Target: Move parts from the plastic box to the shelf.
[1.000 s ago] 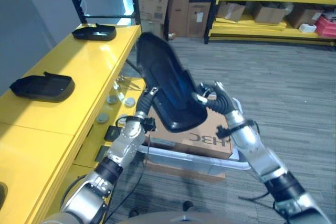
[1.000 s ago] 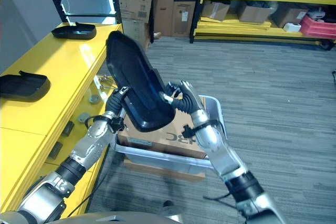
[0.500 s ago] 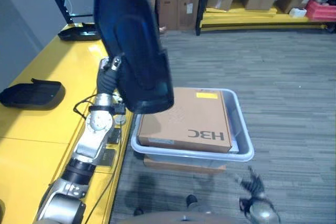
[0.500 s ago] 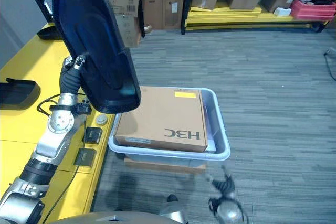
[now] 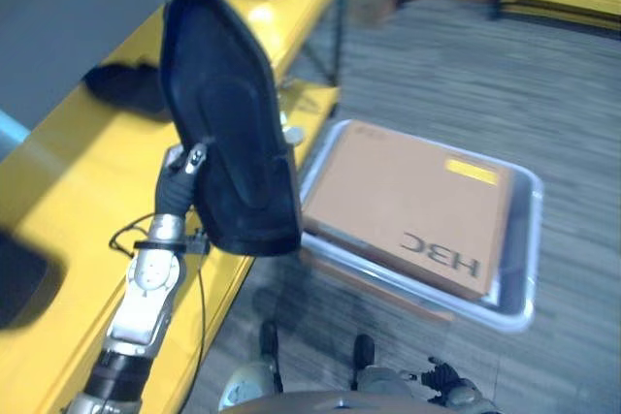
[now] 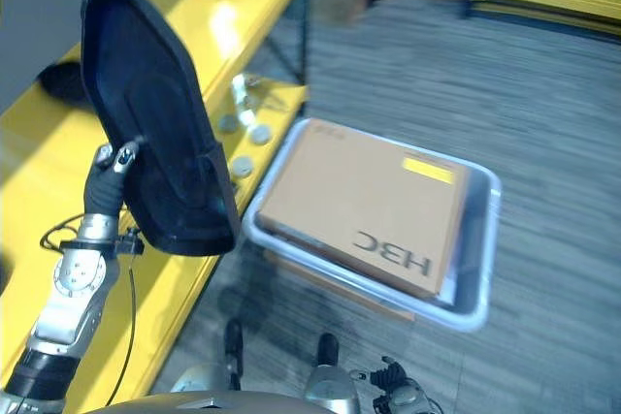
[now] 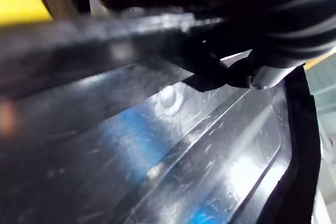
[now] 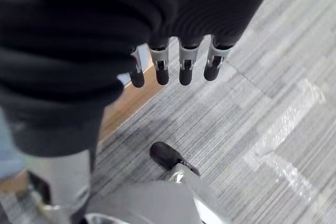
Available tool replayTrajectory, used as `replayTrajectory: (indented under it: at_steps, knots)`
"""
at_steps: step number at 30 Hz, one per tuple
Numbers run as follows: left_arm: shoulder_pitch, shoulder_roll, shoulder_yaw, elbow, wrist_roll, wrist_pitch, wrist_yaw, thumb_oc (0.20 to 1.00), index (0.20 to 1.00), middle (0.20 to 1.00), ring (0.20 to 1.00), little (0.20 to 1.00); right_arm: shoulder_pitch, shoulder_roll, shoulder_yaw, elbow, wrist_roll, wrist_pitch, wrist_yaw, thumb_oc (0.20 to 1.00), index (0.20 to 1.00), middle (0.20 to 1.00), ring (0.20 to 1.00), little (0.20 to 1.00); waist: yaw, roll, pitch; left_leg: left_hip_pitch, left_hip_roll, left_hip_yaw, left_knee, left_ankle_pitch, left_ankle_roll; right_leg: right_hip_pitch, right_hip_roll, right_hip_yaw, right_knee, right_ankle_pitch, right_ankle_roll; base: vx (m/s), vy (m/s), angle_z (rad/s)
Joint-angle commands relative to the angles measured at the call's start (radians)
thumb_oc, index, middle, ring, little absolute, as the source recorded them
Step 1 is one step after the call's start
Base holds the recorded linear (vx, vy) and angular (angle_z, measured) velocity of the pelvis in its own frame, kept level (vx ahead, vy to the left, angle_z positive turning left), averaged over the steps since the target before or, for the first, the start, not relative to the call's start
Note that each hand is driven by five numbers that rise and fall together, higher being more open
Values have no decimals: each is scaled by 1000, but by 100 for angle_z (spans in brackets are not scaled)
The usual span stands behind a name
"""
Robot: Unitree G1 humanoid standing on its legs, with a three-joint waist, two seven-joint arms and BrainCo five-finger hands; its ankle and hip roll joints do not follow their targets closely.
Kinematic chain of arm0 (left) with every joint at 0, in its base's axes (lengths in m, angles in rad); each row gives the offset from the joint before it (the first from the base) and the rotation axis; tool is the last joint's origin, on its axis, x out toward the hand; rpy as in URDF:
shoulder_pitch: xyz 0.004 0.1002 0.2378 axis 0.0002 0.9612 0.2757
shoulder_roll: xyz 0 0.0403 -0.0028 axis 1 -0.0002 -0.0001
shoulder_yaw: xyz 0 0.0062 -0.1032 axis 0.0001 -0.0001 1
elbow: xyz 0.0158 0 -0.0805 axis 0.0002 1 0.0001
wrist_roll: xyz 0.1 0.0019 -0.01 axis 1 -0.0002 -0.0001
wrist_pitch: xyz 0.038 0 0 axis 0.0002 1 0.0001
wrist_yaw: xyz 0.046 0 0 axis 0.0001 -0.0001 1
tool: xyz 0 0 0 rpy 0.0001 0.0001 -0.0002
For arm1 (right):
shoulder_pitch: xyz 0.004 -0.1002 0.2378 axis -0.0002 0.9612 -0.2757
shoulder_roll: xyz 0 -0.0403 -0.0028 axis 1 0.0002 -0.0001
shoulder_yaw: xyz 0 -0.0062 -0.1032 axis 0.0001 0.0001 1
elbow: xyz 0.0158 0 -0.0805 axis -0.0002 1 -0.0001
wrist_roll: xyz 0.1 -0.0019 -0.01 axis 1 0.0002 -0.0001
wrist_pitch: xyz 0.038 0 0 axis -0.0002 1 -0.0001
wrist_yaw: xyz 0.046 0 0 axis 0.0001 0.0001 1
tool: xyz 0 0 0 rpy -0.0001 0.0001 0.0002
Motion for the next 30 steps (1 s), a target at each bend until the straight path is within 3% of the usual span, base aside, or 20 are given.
replayTrajectory:
  at_steps: [1, 2, 3, 5, 6, 7, 8, 10, 15, 16, 17, 18, 19, 20, 21, 22, 23, 24, 27, 30]
  knots:
    - [-147, 31, 37, -79, 63, -96, 12, 200, 200, 200, 200, 200, 2, 40, -40, 49, -7, 13, 6, 1000, 1000, 1000, 1000, 1000, -55, -18, -16, 15, 96, 184, 17, -29, -20, -5, -66, -103, -5, -48, 44, -87, -104, 143]
    - [-147, 42, 34, -90, 94, -94, 11, 200, 200, 200, 200, 200, 10, 38, -49, 58, -15, 17, 6, 1000, 1000, 1000, 1000, 1000, -58, -19, -19, 20, 101, 240, 35, -41, -13, 4, -74, -135, -6, -46, 46, 17, -102, 163]
    - [-141, 49, 34, -101, 108, -95, 4, 200, 200, 200, 200, 200, 17, 37, -59, 69, -16, 21, 2, 1000, 1000, 1000, 1000, 1000, -57, -20, -27, 37, 95, 253, 49, -73, -18, 22, -78, -145, -7, -60, 52, -4, -72, 116]
    - [-118, 57, 51, -120, 121, -101, 13, 200, 200, 200, 200, 200, 19, 38, -74, 58, -10, 20, -2, 1000, 1000, 1000, 1000, 1000, -56, -34, -32, 64, 67, 291, 122, -154, 4, 35, -86, -171, -4, -53, 43, -12, -47, 71]
    - [-116, 58, 52, -122, 121, -100, 13, 200, 200, 200, 200, 200, 20, 38, -73, 57, -9, 20, -2, 1000, 1000, 1000, 1000, 1000, -57, -35, -31, 62, 68, 290, 133, -163, 6, 38, -87, -172, -4, -54, 45, -57, -40, 85]
    - [-109, 66, 63, -132, 135, -108, 15, 200, 200, 200, 200, 200, 26, 41, -86, 48, 10, 16, 1, 1000, 1000, 1000, 1000, 1000, -48, -53, -40, 85, 19, 289, 190, -245, 25, 42, -93, -194, -3, -49, 34, -51, 7, 81]
    - [-105, 72, 64, -135, 145, -108, 16, 200, 200, 200, 200, 200, 32, 43, -96, 51, 22, 16, 1, 1000, 1000, 1000, 1000, 1000, -42, -60, -47, 96, -7, 272, 196, -277, 32, 47, -93, -211, -1, -45, 36, -45, 10, 61]
    - [-92, 94, 78, -159, 162, -105, 20, 200, 200, 200, 200, 200, 39, 47, -114, 63, 27, 24, -3, 1000, 1000, 1000, 1000, 1000, -35, -61, -82, 135, -20, 261, 109, -268, 49, 60, -89, -258, 2, -32, 49, 1, 98, 124]
    - [-87, 117, 79, -196, 160, -100, 17, 200, 200, 200, 200, 200, 13, 51, -90, 63, -1, 36, -2, 1000, 1000, 1000, 1000, 1000, -12, -83, -110, 167, -39, 227, 33, -253, 77, 73, -105, -294, 28, -23, 59, 14, 159, 89]
    - [-76, 121, 83, -212, 153, -98, 18, 200, 200, 200, 200, 200, -3, 57, -68, 44, -21, 35, -2, 1000, 1000, 1000, 1000, 1000, 1, -98, -111, 185, -57, 221, 29, -266, 103, 73, -128, -308, 87, -31, 66, 18, 207, 70]
    - [-75, 122, 84, -214, 153, -96, 18, 200, 200, 200, 200, 200, -3, 58, -68, 43, -22, 36, -2, 1000, 1000, 1000, 1000, 1000, 0, -99, -110, 186, -60, 221, 29, -268, 106, 71, -133, -307, 97, -35, 69, -4, 374, 48]
    - [-72, 126, 83, -223, 148, -96, 20, 200, 200, 200, 200, 200, -18, 62, -61, 8, -19, 28, 4, 1000, 1000, 1000, 1000, 1000, 0, -106, -88, 215, -75, 220, 20, -282, 138, 26, -184, -307, 234, -30, 89, -8, 277, 9]
    - [-69, 126, 83, -226, 144, -95, 19, 200, 200, 200, 200, 200, -20, 65, -57, -7, -17, 24, 6, 1000, 1000, 1000, 1000, 1000, -3, -109, -80, 230, -81, 219, 8, -285, 149, 5, -206, -290, 282, -20, 105, -43, 314, -13]
    - [-78, 126, 73, -226, 139, -96, 18, 200, 200, 200, 200, 200, -22, 72, -55, -23, -6, 21, 4, 1000, 1000, 1000, 1000, 1000, -20, -117, -68, 240, -86, 207, -2, -282, 156, -28, -206, -222, 331, -12, 118, -39, 120, 16]
    - [-80, 128, 73, -224, 139, -97, 18, 200, 200, 200, 200, 200, -22, 73, -54, -24, -5, 21, 3, 1000, 1000, 1000, 1000, 1000, -18, -120, -68, 239, -90, 209, -2, -283, 158, -36, -212, -216, 343, -15, 121, -197, 28, 34]
    - [-117, 128, 27, -184, 116, -100, 13, 200, 200, 200, 200, 200, -38, 87, -29, -35, 31, 11, 18, 1000, 1000, 1000, 1000, 1000, -75, -138, -60, 223, -85, 159, -7, -255, 156, -108, -86, 25, 328, -42, 106, -170, -23, 45]
    - [-120, 129, 27, -181, 116, -102, 13, 200, 200, 200, 200, 200, -40, 87, -30, -34, 31, 11, 18, 1000, 1000, 1000, 1000, 1000, -71, -138, -62, 218, -84, 163, -7, -252, 155, -113, -83, 28, 324, -36, 104, -145, -44, 115]
    - [-145, 141, -5, -173, 97, -107, -15, 200, 200, 200, 200, 200, -27, 92, -2, -30, 36, 4, 32, 1000, 1000, 1000, 1000, 1000, -80, -140, -75, 200, -86, 103, -7, -237, 152, -99, -14, 165, 277, -80, 85, 38, -37, 117]
    - [-160, 137, -28, -164, 65, -104, -40, 200, 200, 200, 200, 200, 0, 99, 17, -20, 40, -3, 27, 1000, 1000, 1000, 1000, 1000, -81, -155, -105, 167, -100, 35, -4, -228, 156, -43, 26, 251, 173, -103, 50, 58, -102, 108]
    - [-123, 115, -6, -170, 6, -104, -38, 200, 200, 200, 200, 200, 4, 119, 47, 23, 0, 11, 34, 1000, 1000, 1000, 1000, 1000, -43, -149, -120, 153, -107, 0, 5, -224, 149, -6, 38, 225, 99, -87, 38, 66, -142, 73]
